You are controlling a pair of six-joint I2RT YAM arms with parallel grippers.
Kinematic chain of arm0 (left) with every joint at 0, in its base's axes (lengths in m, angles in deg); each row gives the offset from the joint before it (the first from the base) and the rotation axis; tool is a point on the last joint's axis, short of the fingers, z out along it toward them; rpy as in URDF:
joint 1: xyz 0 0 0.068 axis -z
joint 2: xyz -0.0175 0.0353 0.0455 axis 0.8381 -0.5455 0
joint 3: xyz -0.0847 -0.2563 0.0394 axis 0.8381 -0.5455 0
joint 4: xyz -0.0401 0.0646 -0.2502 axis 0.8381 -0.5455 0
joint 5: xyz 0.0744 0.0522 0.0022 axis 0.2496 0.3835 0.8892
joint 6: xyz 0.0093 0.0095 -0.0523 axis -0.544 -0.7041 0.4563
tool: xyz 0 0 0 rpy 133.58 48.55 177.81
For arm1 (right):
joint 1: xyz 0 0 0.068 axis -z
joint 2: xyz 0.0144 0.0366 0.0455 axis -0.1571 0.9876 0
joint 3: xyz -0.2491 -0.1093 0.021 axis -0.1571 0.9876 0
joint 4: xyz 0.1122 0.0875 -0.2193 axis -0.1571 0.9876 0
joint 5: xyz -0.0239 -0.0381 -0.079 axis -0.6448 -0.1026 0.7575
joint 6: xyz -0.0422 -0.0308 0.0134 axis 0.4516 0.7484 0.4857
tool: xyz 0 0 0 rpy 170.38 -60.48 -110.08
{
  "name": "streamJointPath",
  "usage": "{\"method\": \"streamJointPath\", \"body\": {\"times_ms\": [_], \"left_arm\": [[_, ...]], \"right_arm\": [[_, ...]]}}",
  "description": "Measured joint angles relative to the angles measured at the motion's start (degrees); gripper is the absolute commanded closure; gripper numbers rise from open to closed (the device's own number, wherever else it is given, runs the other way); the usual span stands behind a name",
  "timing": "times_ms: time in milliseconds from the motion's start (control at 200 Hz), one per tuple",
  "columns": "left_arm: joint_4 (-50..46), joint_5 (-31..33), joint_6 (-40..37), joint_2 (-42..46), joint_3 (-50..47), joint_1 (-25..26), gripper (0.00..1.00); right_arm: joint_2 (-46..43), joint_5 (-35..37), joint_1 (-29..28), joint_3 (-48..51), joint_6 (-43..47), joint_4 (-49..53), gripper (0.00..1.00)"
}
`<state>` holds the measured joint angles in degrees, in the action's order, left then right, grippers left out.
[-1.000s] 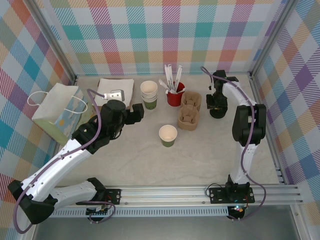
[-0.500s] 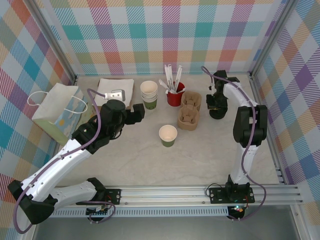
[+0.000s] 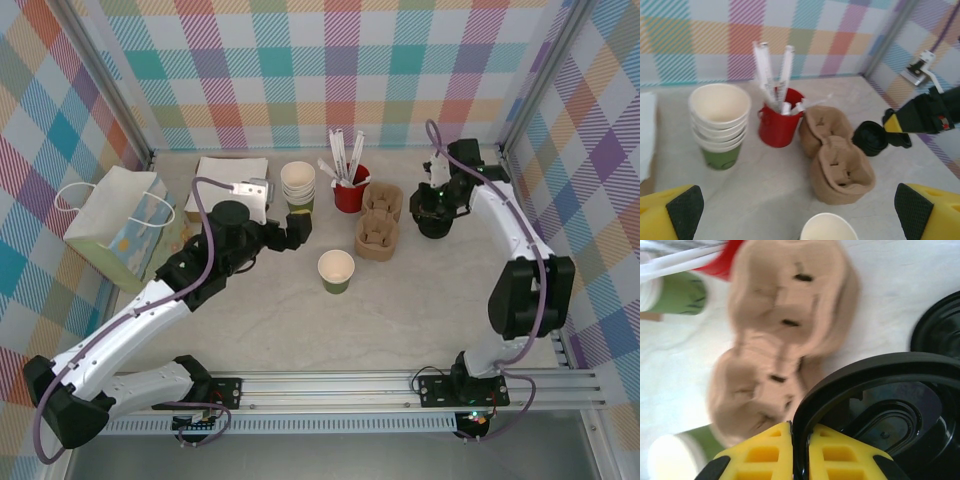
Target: Pack the takeout coffee
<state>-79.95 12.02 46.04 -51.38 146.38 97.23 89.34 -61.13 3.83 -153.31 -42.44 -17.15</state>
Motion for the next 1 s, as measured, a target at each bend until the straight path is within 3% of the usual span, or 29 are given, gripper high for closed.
{"method": "streamJointPath", "body": {"times_ms": [290,530,1000], "left_arm": [[14.14,-15.3,-14.27,-5.27,-3.28,0.02,0.0],[22.91,-25.29,-23.28,-11.23,-3.28,0.26,0.0],[34.05,-35.5,-27.91,-17.9,-3.21,1.31,0.0]], "right_arm": [[-12.72,-18.27,-0.52,7.41,-4.5,-3.54,0.9],[-18.14,-30.03,-3.61,9.53,-6.6,-5.14,0.9],[-18.93,-40.11,-10.08,9.53,-10.1,-7.87,0.9]]}}
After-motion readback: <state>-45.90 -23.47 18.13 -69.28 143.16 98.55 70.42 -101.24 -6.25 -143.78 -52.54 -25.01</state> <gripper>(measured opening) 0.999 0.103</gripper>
